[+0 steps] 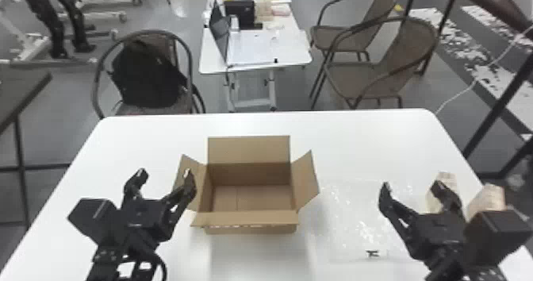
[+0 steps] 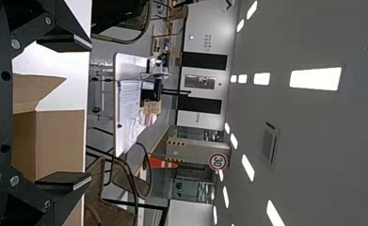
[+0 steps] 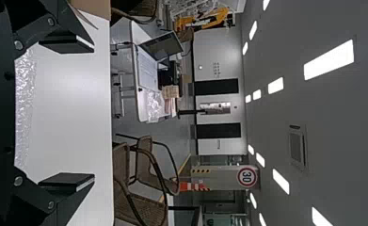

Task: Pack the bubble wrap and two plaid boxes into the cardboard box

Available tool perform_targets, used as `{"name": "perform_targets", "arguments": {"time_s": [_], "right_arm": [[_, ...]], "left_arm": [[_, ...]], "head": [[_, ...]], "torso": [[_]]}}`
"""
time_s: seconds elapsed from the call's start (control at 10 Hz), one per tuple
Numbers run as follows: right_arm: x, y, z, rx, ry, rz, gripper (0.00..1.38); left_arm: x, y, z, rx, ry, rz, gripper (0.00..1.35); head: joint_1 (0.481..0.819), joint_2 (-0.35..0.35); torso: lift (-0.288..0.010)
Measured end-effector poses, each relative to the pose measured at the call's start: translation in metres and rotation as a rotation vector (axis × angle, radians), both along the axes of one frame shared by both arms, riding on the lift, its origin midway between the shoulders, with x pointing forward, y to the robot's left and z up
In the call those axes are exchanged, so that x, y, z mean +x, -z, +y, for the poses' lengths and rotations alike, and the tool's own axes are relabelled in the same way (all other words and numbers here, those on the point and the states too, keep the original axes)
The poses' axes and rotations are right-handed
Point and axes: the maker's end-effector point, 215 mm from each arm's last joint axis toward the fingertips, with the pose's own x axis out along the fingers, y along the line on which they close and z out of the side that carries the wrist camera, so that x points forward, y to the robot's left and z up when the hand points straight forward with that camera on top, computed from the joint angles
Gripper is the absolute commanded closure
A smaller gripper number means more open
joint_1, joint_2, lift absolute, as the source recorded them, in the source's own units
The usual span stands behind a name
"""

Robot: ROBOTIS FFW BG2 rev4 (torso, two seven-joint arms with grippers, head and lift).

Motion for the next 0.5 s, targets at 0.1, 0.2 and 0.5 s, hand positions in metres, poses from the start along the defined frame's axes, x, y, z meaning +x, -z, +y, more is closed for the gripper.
{"name": "perform_targets", "arguments": {"time_s": [0.1,0.2,0.5], "right_arm": [[0.0000,0.0000,0.0000,0.000,0.000,0.000,0.31],[0.0001,-0.0001,-0.0002,0.000,0.001,0.000,0.31],[0.0005,-0.0006,-0.0004,0.001,0.002,-0.001,0.31]], "left_arm": [[0.0003,-0.0007,-0.0001,0.001,0.000,-0.002,0.31],[0.0005,-0.0012,-0.0006,0.001,0.001,-0.003,0.31],[0.0011,-0.0013,-0.0010,0.000,0.002,-0.003,0.31]], "head": [[0.695,0.061],[0.695,0.061],[0.695,0.060]], "torso": [[-0.040],[-0.040],[-0.040]]}}
